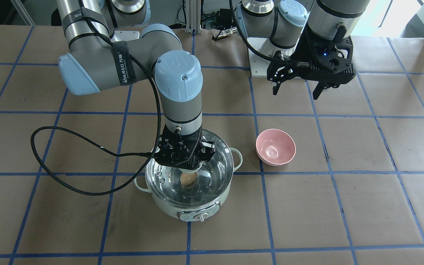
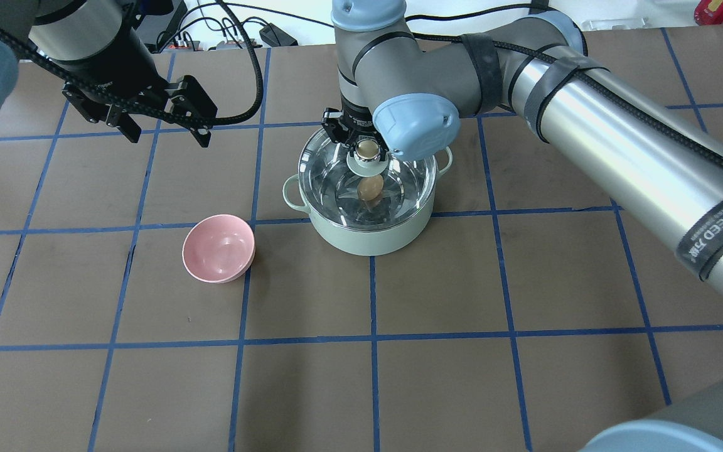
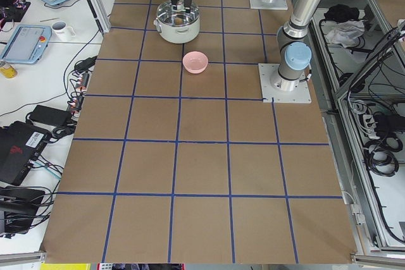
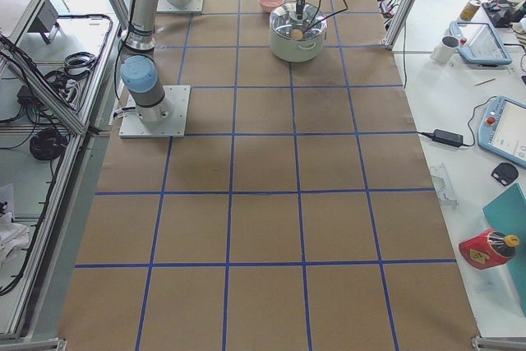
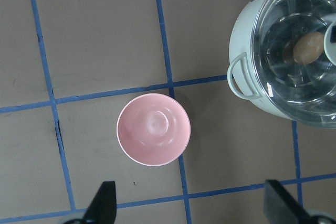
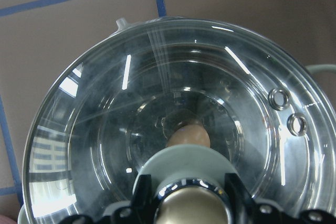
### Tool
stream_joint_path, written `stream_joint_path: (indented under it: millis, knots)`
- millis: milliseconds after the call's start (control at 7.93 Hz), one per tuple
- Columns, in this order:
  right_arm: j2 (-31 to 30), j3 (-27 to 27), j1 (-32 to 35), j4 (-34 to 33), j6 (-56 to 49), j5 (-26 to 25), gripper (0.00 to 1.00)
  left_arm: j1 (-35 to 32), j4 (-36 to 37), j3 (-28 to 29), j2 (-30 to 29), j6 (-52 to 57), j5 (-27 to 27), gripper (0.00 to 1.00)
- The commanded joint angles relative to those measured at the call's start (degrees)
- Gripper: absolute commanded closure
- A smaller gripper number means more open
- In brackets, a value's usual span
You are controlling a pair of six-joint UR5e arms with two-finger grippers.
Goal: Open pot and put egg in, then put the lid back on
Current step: 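Lower the glass lid onto the pot with the right gripper and release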
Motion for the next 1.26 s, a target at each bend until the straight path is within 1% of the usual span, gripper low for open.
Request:
stream_joint_path:
  millis: [0,252,378,504,630,756,882,1134]
  knots:
    - [0.18,0.02,0.0,0.01,-0.05,0.0,0.93,0.0,0.03,0.0,-0.02,0.16,0.01,0.0]
    - [0.44,0.02,0.0,0.01,0.03,0.17,0.91,0.0,0.03,0.0,-0.02,0.16,0.02,0.0]
    - [0.44,0.02,0.0,0.01,0.12,0.26,0.68,0.0,0.03,0.0,-0.02,0.16,0.02,0.0]
    - [0.44,0.02,0.0,0.01,0.04,0.26,0.35,0.0,0.03,0.0,-0.02,0.24,0.02,0.0]
    - [0.01,0.02,0.0,0.01,0.12,0.09,0.2,0.0,0.03,0.0,-0.11,0.16,0.02,0.0]
    - [-0.26,0.02,-0.09,0.09,0.04,0.17,0.13,0.0,0.03,0.0,-0.11,0.24,0.02,0.0]
    - [-0.26,0.02,-0.09,0.18,0.21,0.17,0.1,0.09,0.03,0.0,-0.11,0.16,0.02,0.0]
    - [-2.53,0.02,-0.09,1.75,0.21,-0.09,0.08,0.09,0.03,0.0,-0.11,0.16,0.1,0.0]
